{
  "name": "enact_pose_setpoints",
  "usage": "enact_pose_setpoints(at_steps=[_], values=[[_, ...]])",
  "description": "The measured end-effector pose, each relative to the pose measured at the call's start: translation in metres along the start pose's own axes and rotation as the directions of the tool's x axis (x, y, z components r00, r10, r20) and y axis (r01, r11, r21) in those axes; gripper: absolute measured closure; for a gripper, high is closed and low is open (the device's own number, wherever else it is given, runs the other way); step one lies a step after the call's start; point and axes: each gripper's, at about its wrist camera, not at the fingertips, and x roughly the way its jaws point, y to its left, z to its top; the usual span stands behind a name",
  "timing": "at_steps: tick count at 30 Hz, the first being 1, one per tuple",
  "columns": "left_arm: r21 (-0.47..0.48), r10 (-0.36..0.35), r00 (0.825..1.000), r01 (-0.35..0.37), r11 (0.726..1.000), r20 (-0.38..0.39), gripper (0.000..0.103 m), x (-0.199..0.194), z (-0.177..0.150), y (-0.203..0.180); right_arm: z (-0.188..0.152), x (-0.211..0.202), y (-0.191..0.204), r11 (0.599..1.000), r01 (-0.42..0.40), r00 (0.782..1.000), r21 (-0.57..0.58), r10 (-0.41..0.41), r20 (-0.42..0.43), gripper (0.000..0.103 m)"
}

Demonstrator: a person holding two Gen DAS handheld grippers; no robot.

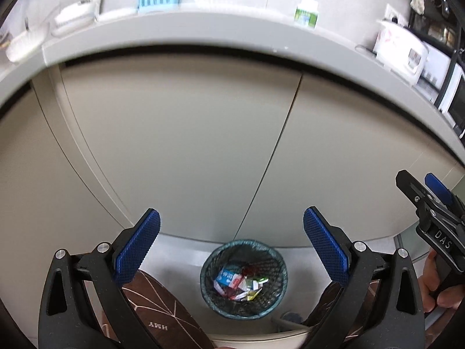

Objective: Collect trash
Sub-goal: 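Raise both tools back up toward the counter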

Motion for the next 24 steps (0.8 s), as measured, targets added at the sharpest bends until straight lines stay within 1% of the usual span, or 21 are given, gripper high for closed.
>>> enact_pose_setpoints(at_steps=[3,7,13,19,24], values=[[0.007,0.005,0.999,-0.005,1.000,0.047,0.006,-0.024,0.016,-0.004,0.020,-0.017,-0.001,1.000,-0.013,0.999,0.001,0.013,0.034,0.008],[0.013,0.004,0.995,-0.005,1.000,0.098,0.006,-0.050,0.040,-0.009,0.044,-0.030,0.005,1.000,-0.010,0.997,-0.014,0.011,0.077,0.008],[0.024,-0.005,0.988,0.001,1.000,0.153,0.006,-0.069,0.078,-0.012,0.087,-0.047,0.009,0.999,-0.039,0.990,-0.035,0.043,0.137,0.008],[0.038,-0.009,0.985,0.002,0.999,0.173,0.006,-0.073,0.120,-0.013,0.131,-0.037,0.017,0.996,-0.051,0.986,-0.068,0.061,0.158,0.008],[0.046,-0.002,0.984,-0.006,0.999,0.178,0.006,-0.067,0.156,-0.017,0.169,-0.016,0.025,0.993,-0.068,0.988,-0.095,0.080,0.132,0.008]])
